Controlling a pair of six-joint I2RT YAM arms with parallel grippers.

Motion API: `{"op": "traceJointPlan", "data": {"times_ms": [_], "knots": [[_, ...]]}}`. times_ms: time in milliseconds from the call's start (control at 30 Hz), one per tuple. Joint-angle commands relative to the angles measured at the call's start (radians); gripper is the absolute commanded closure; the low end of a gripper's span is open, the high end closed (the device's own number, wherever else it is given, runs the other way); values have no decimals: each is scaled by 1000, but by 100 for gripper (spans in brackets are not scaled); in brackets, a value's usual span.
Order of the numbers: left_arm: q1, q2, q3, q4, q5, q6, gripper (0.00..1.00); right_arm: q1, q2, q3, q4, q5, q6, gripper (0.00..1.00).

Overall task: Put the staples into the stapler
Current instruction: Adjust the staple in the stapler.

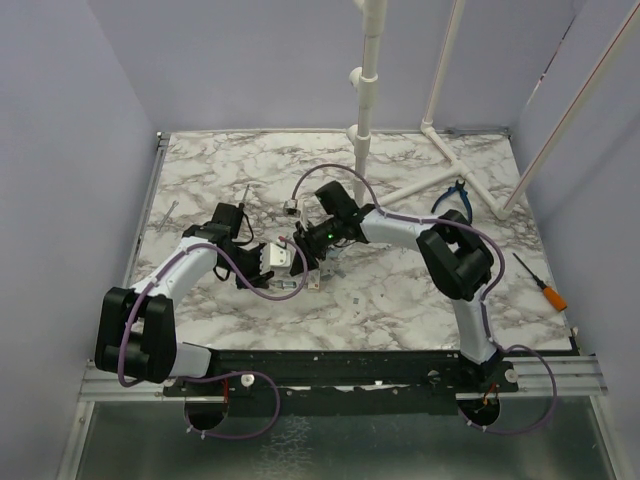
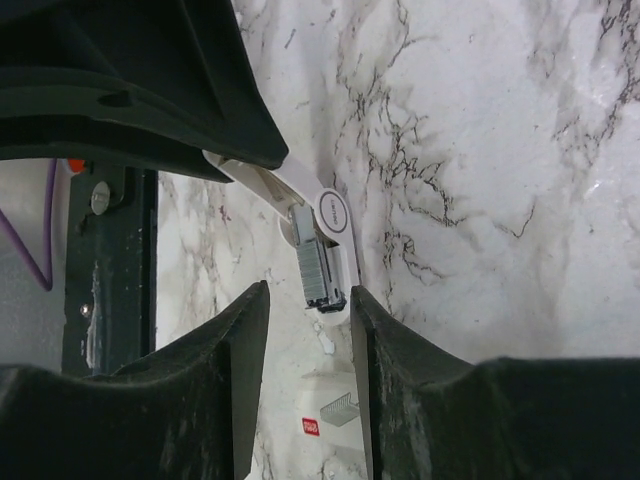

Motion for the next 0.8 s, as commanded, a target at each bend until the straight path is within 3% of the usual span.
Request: {"op": "traceJointPlan", "data": {"times_ms": [0,367,767], "knots": [[-6,12,23,-10,63,-14,100,31,53,44,30,52,44,57],[-5,21,23,-9,66,-23,100,62,128,129,-15,133,78,56],[-5,28,33,-8,55,-28,100,100,109,88,-36,183,34,56]]}}
